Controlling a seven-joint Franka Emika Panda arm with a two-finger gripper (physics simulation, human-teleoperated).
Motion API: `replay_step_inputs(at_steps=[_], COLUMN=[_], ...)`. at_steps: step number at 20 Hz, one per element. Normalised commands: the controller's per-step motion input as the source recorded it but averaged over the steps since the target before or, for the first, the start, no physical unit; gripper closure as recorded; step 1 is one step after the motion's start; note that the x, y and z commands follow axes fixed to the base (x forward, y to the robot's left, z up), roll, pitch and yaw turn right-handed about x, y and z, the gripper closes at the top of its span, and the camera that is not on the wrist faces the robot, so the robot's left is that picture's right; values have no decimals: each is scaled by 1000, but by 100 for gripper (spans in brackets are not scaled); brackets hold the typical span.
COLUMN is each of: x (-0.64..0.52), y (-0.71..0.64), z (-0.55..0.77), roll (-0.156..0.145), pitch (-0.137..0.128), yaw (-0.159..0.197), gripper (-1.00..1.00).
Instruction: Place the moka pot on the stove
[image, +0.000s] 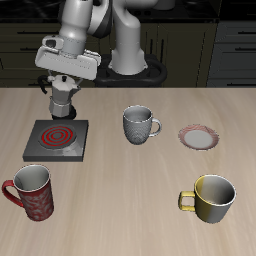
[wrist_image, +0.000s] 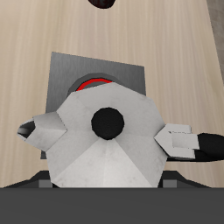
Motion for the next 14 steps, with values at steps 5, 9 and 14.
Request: replay_step_inputs(at_steps=[5,9,14], x=[71,72,88], y=[39,-26,-112], z=[25,83,84], roll=[-1,-4,-29], pitch=[-12,-26,-24], yaw=[-1,6,-10], gripper=[100,100,100])
